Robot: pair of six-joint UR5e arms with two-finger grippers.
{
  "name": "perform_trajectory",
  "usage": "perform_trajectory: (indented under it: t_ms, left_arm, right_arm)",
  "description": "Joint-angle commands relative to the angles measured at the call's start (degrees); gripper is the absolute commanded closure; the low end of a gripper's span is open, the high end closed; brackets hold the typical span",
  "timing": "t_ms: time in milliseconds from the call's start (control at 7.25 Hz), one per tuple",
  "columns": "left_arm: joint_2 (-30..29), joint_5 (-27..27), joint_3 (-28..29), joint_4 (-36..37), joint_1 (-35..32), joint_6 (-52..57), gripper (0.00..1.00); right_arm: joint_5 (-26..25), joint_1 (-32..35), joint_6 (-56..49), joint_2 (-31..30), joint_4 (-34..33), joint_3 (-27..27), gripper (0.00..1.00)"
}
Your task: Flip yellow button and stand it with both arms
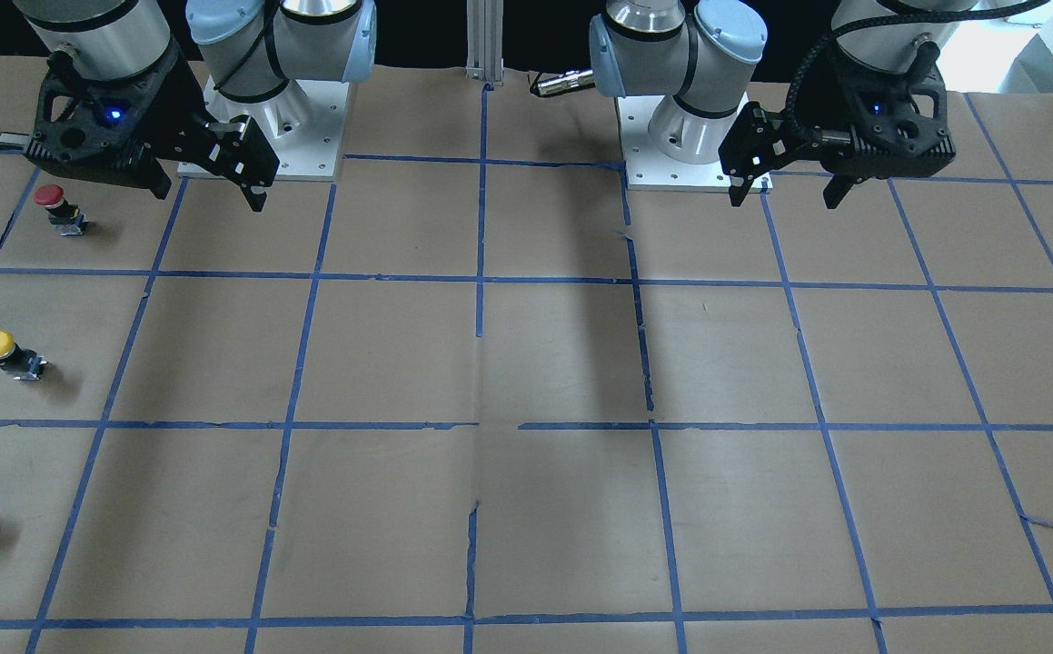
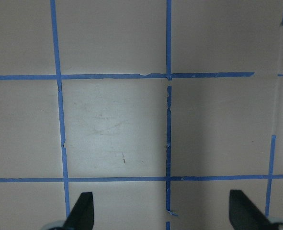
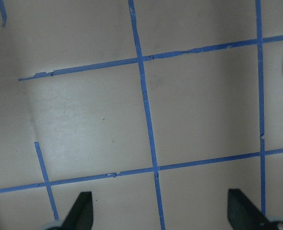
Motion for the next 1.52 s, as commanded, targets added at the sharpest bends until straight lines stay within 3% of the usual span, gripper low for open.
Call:
perform_trajectory:
  t_ms: [0,1379]
  left_arm:
    - [0.0,0.0,0.01,0.0,0.0,0.0,0.0]
    - [0.0,0.09,0.36,1.67,0.0,-0.26,0.0]
  right_arm:
    - [0.04,0.34,-0.73,-0.34,3.07,0.12,0.0]
    - [0.04,-0.19,-0.9,-0.52,4.58,-0.23,0.0]
